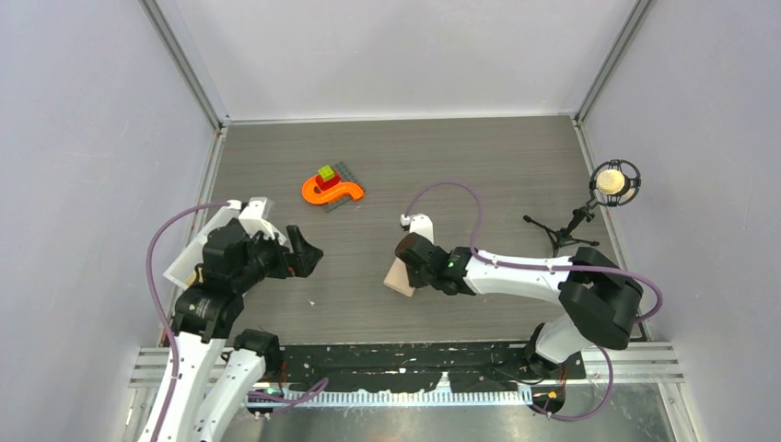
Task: Take the credit cards out of the card holder
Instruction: Open the card holder at the center of the board.
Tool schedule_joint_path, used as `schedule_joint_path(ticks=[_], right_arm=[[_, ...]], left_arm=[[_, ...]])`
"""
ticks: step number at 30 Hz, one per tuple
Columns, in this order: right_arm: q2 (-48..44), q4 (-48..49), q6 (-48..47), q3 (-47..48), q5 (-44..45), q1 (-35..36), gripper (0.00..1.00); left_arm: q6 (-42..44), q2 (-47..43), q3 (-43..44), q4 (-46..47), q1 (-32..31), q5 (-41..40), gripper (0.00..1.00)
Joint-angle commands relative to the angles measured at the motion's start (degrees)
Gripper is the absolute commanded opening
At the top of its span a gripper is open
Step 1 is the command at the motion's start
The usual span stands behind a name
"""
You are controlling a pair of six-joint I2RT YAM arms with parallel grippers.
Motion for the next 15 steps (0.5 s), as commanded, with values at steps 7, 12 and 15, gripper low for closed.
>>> schedule_joint_path(ticks=[7, 12, 15], right_arm=[[-7.4, 22.3, -11.3, -8.6, -15.0, 1.3, 0.05], [-10.9, 28.0, -12.9, -13.2, -16.3, 1.3, 0.05], [-15.1, 27.3, -12.3, -16.0, -14.6, 1.3, 0.05]], left_arm=[[-11.8, 4.4, -6.0, 4.0, -13.3, -1.9, 0.91], [-17.3, 11.0, -11.6, 15.3, -19.8, -2.1, 0.89], [-17.9, 17.1, -11.7, 18.4, -23.2, -4.2, 0.88]])
